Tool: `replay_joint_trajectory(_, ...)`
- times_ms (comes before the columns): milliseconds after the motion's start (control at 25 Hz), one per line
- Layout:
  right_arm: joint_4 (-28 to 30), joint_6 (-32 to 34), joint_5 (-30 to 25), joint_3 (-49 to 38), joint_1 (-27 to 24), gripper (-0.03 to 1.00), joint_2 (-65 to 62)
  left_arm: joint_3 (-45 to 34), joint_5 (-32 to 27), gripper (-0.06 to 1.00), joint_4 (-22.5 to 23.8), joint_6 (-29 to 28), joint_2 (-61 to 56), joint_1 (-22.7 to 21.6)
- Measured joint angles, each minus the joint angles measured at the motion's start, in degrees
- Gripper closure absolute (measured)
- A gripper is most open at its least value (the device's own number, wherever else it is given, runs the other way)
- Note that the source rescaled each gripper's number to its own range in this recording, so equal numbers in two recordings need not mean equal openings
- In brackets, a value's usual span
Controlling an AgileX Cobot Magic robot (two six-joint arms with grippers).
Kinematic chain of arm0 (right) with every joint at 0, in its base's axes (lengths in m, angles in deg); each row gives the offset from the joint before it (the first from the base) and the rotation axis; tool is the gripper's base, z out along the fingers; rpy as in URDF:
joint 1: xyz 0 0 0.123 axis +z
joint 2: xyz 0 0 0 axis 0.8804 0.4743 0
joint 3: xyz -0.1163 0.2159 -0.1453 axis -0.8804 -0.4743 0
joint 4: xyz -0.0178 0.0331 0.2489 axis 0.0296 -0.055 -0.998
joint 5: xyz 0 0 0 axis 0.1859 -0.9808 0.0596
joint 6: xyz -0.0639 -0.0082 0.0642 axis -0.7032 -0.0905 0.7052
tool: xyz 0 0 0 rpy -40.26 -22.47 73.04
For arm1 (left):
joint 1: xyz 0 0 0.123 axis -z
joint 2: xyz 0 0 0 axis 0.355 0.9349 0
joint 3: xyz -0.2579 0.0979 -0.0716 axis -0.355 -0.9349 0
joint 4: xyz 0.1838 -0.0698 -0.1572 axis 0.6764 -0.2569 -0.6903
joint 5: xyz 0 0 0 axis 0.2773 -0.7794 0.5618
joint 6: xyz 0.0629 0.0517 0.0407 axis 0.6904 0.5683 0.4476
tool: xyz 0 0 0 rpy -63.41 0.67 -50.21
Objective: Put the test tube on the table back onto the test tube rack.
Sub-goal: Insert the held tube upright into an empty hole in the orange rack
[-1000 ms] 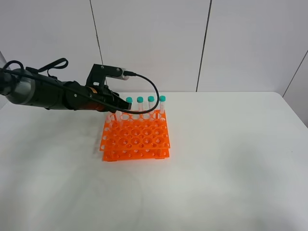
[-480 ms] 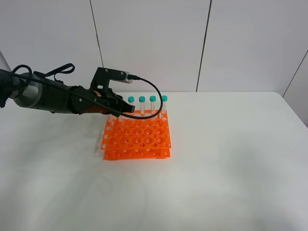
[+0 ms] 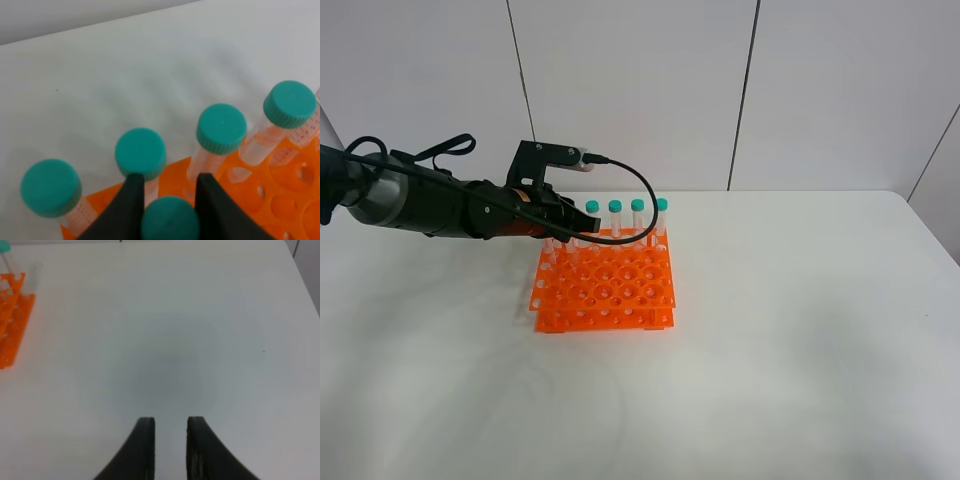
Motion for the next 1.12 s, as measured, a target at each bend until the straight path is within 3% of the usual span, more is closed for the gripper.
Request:
replay_joint_trajectory(240, 0.0, 0.0, 0.0, 0.0, 0.0, 0.97, 0.0, 0.0, 0.0, 0.92, 0.0, -0.1, 0.0, 0.0)
replay_joint_trajectory(440, 0.0, 0.0, 0.0, 0.0, 0.0, 0.97, 0.0, -0.1, -0.9, 0.59, -0.1, -0.2, 0.5, 0.2)
replay_joint_trajectory(520, 0.0, 0.0, 0.0, 0.0, 0.0, 0.97, 0.0, -0.1, -1.0, 0.53, -0.1, -0.2, 0.6, 0.2)
replay_joint_trajectory(1120, 0.0, 0.0, 0.0, 0.0, 0.0, 0.97, 0.0, -0.1, -1.6, 0.49, -0.1, -0.4, 0.6, 0.2)
